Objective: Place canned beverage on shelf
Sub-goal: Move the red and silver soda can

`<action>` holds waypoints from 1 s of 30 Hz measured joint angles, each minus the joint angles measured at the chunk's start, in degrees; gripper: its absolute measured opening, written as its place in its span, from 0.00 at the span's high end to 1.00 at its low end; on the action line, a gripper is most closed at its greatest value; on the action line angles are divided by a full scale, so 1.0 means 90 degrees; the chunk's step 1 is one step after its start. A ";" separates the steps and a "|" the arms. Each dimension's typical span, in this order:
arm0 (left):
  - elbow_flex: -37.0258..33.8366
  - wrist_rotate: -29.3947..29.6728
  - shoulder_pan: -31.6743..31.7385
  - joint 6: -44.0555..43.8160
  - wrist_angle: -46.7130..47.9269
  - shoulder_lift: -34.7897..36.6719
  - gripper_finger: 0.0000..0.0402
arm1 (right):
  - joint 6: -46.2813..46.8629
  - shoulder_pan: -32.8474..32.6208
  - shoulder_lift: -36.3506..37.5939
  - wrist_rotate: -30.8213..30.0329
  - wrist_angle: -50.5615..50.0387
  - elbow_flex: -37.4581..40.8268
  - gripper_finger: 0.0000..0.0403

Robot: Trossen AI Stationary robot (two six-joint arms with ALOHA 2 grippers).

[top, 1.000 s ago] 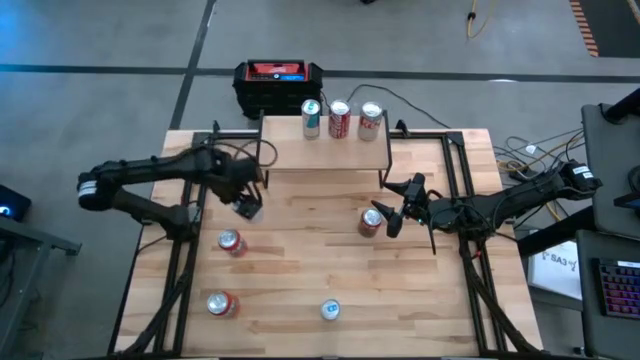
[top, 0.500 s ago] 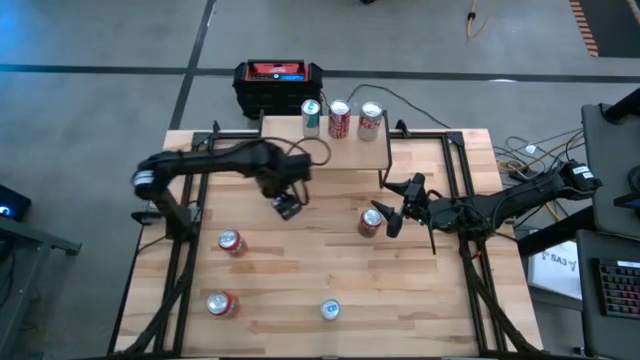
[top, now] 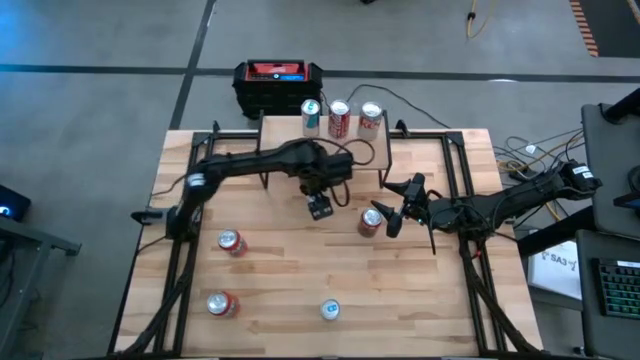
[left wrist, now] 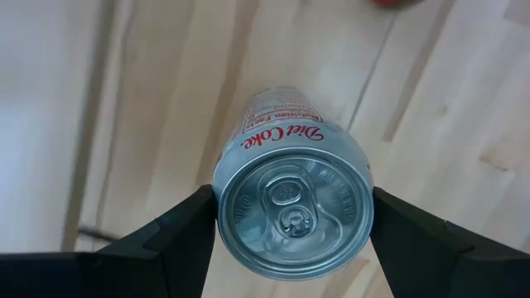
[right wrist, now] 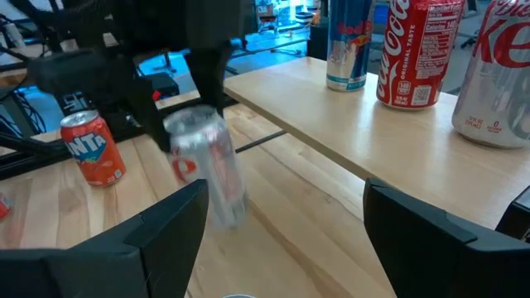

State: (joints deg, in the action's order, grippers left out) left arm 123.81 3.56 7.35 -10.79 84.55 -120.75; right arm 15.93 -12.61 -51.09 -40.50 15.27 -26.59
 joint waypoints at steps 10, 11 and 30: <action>0.0893 -0.0540 0.0010 0.0820 0.0026 -0.0961 0.35 | -0.0001 0.0000 0.0000 0.0001 -0.0007 0.0000 0.26; 0.0890 -0.0537 0.0011 0.0835 0.0095 -0.0961 0.35 | 0.0001 0.0000 0.0000 0.0001 -0.0008 0.0000 0.26; 0.0369 -0.0643 -0.0013 0.1363 -0.0373 -0.0959 0.32 | -0.0001 0.0001 0.0000 0.0001 -0.0002 0.0000 0.26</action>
State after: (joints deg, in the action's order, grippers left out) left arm 127.14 -2.23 7.22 1.48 81.20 -129.38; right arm 15.92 -12.60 -51.09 -40.49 15.25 -26.59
